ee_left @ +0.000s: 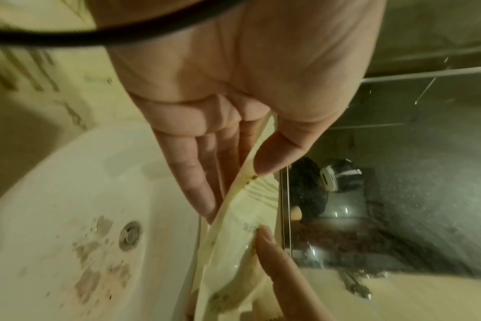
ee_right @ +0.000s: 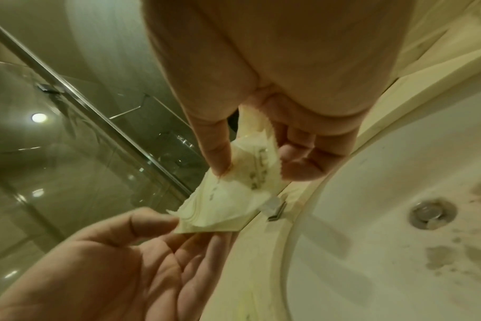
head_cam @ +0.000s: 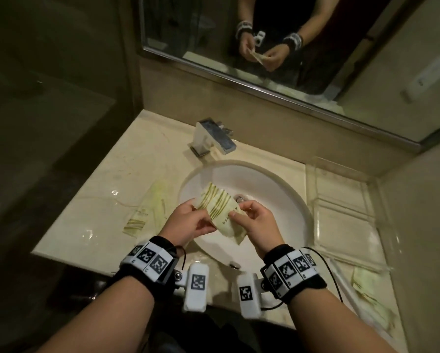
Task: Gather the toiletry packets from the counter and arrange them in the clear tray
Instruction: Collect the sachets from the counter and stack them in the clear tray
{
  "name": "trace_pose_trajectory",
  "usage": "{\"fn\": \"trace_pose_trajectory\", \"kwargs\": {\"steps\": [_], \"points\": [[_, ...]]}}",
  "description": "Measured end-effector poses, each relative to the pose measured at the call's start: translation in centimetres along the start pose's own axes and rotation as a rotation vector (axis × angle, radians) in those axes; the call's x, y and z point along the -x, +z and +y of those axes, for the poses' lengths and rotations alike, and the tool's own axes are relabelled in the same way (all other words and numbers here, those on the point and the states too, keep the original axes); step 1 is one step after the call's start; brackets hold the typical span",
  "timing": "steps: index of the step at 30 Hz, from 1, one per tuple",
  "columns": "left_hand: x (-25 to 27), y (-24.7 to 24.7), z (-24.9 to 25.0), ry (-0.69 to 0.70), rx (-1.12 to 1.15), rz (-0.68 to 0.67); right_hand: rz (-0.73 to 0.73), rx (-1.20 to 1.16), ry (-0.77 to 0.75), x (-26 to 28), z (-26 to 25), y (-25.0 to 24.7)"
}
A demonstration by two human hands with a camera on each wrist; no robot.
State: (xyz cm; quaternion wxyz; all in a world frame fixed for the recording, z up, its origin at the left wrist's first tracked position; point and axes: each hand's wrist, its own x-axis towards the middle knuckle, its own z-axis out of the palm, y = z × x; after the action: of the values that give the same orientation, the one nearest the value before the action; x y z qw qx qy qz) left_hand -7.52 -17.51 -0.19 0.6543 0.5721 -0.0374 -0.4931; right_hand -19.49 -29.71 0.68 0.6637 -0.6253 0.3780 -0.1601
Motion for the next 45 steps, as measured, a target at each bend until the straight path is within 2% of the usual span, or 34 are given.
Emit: {"fn": "trace_pose_trajectory", "kwargs": {"steps": [4, 10, 12, 14, 16, 20, 22, 23, 25, 27, 28, 31, 38, 42, 45], "points": [[-0.6, 3.5, -1.2, 0.007, -0.053, -0.125, 0.111, 0.006, -0.023, 1.2, 0.7, -3.3], [-1.1, 8.9, -3.0, 0.064, -0.184, -0.176, 0.312, 0.121, -0.011, 3.2, 1.7, -8.5], [-1.3, 10.5, -3.3, 0.071, -0.212, -0.175, 0.313, 0.059, 0.053, 3.7, 2.0, -10.1], [-1.4, 12.2, -3.7, 0.069, -0.225, -0.201, 0.273, -0.119, 0.128, 4.3, 2.2, -11.6], [-1.3, 13.8, -4.3, 0.051, -0.215, -0.237, 0.253, -0.265, 0.126, 5.0, 2.4, -12.9], [-1.5, 17.0, -6.2, 0.026, -0.283, -0.276, 0.283, -0.242, 0.104, 6.2, 3.2, -15.6], [-1.8, 18.3, -6.9, 0.028, -0.329, -0.231, 0.314, -0.161, 0.129, 6.6, 3.8, -18.1], [-2.1, 18.7, -7.2, 0.031, -0.347, -0.207, 0.376, -0.076, 0.151, 6.8, 4.3, -19.8], [-2.6, 19.5, -7.6, 0.035, -0.368, -0.185, 0.595, 0.152, 0.222, 7.3, 5.5, -24.0], [-2.8, 20.3, -7.8, 0.033, -0.370, -0.175, 0.769, 0.432, 0.371, 8.1, 6.9, -28.2], [-2.8, 20.5, -7.7, 0.033, -0.366, -0.171, 0.784, 0.541, 0.457, 8.3, 7.7, -29.6], [-3.2, 22.1, -8.3, 0.017, -0.399, -0.146, 0.709, 0.676, 0.652, 8.4, 9.9, -32.6], [-3.4, 26.2, -9.5, -0.009, -0.457, -0.185, 0.663, 0.664, 0.739, 5.8, 11.2, -33.4], [-3.7, 28.0, -9.8, -0.014, -0.482, -0.225, 0.690, 0.497, 0.743, 5.0, 11.3, -34.2], [-4.1, 29.1, -10.0, -0.030, -0.479, -0.236, 0.648, 0.285, 0.771, 5.3, 11.1, -35.8]]}}
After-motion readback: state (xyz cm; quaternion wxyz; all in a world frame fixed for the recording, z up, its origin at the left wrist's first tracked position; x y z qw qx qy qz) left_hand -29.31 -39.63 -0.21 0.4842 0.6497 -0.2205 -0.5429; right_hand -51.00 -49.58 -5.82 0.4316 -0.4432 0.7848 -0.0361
